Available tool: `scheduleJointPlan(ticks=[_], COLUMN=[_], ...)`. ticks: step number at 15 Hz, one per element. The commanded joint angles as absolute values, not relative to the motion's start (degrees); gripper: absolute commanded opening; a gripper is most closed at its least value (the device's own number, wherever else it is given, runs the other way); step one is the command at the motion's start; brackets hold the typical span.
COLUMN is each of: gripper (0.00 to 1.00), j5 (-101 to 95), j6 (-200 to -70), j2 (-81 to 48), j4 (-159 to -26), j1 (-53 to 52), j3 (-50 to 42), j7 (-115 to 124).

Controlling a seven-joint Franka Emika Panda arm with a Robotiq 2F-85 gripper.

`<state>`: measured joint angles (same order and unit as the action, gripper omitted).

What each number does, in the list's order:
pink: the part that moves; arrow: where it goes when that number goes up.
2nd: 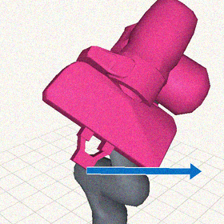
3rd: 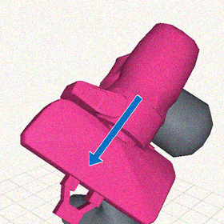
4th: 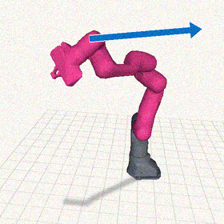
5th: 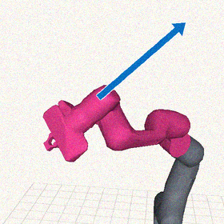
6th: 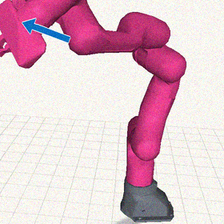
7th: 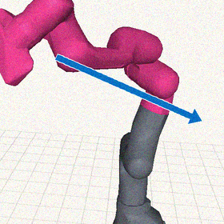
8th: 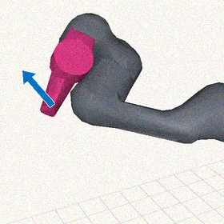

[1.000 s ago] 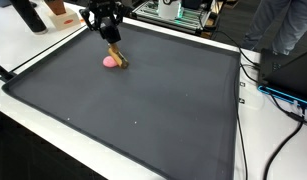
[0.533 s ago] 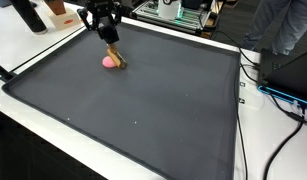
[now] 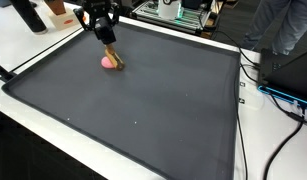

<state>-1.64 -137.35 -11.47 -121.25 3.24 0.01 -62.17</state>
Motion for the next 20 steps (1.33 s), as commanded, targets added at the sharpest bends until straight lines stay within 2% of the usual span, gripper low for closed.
scheduleJointPlan(ticks=[1,20], gripper=[0.24,0.24], j5=[-3.70,-7.36], j6=[-141.72,-144.46], j2=[-15.02,-17.34], j4=[-119.33,-117.86], j1=[4.12,4.59], j3=[-0.68,-1.50], j7=[-60.69,-55.14])
